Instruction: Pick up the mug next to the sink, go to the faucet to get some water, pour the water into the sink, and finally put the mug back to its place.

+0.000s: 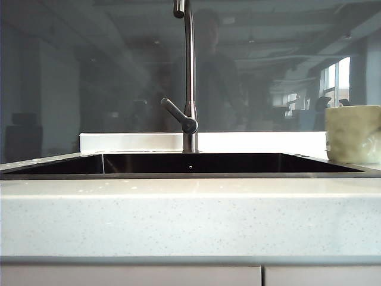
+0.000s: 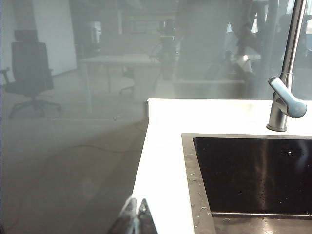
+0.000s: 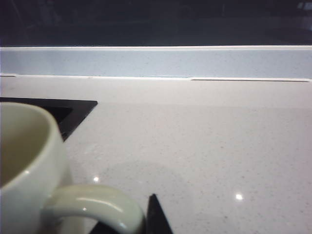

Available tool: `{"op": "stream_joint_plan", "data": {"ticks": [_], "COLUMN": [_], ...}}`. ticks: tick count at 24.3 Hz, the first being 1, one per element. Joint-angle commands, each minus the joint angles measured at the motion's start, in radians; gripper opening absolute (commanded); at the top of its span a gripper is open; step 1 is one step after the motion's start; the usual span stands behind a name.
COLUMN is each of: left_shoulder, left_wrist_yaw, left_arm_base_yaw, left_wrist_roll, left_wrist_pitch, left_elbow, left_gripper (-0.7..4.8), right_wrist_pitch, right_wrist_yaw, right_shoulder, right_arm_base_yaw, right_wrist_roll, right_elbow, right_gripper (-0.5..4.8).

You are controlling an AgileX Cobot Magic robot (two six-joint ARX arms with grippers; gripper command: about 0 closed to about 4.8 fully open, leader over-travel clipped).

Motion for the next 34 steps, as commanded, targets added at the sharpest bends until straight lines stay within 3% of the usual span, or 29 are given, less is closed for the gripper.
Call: {"op": "stream_joint_plan", "data": {"ticks": [1, 5, 9, 13, 17, 21, 24, 25, 26, 27, 28, 29, 31, 34], "left_shoulder": [0.000, 0.000, 0.001, 0.124, 0.426, 0.847, 1.091, 1.266, 1.345, 1.517, 1.595, 1.752, 1.900, 2.205], "left_wrist_yaw": [0.004, 0.004, 0.005, 0.072, 0.108, 0.270, 0.360, 0.460, 0.502, 0.567, 0.581, 0.605, 0.663, 0.816], "left_arm_base_yaw": [-0.001, -0.001, -0.001, -0.001, -0.001, -0.001, -0.001, 0.000, -0.001, -0.002, -0.005, -0.012, -0.015, -0.047], "left_wrist_roll": [-0.003, -0.004, -0.151, -0.194, -0.195, -0.197, -0.209, -0.233, -0.249, -0.303, -0.335, -0.408, -0.463, -0.562], "left_wrist_pitch": [0.013, 0.028, 0.232, 0.230, 0.326, 0.693, 0.833, 0.901, 0.932, 1.002, 1.023, 1.056, 1.061, 1.062], "left_elbow": [0.003, 0.003, 0.015, 0.158, 0.285, 0.356, 0.429, 0.507, 0.548, 0.650, 0.703, 0.825, 0.960, 1.294], "left_gripper": [-0.05, -0.05, -0.05, -0.05, -0.05, 0.05, 0.40, 0.41, 0.60, 1.65, 2.06, 2.97, 3.51, 3.62], "right_wrist_pitch": [0.018, 0.024, 0.162, 0.180, 0.052, -0.225, -0.352, -0.438, -0.480, -0.580, -0.620, -0.691, -0.727, -0.747], "right_wrist_yaw": [0.005, 0.005, 0.002, 0.002, 0.003, 0.005, 0.005, 0.004, 0.007, 0.045, 0.073, 0.135, 0.172, 0.205], "right_shoulder": [-0.004, -0.005, -0.006, -0.066, -0.179, -0.303, -0.337, -0.340, -0.340, -0.337, -0.335, -0.323, -0.304, -0.243], "right_arm_base_yaw": [-0.001, -0.001, -0.001, 0.051, 0.149, 0.267, 0.330, 0.378, 0.398, 0.442, 0.465, 0.516, 0.553, 0.629], "right_wrist_roll": [-0.003, 0.000, 0.207, 0.290, 0.291, 0.291, 0.290, 0.290, 0.289, 0.282, 0.272, 0.233, 0.200, 0.183], "right_elbow": [0.002, 0.002, 0.002, 0.005, 0.039, 0.132, 0.195, 0.248, 0.273, 0.333, 0.358, 0.412, 0.460, 0.539], "right_gripper": [0.57, 0.39, -0.07, -0.07, -0.07, -0.07, -0.07, -0.07, -0.07, -0.07, -0.07, -0.07, -0.07, -0.07]}}
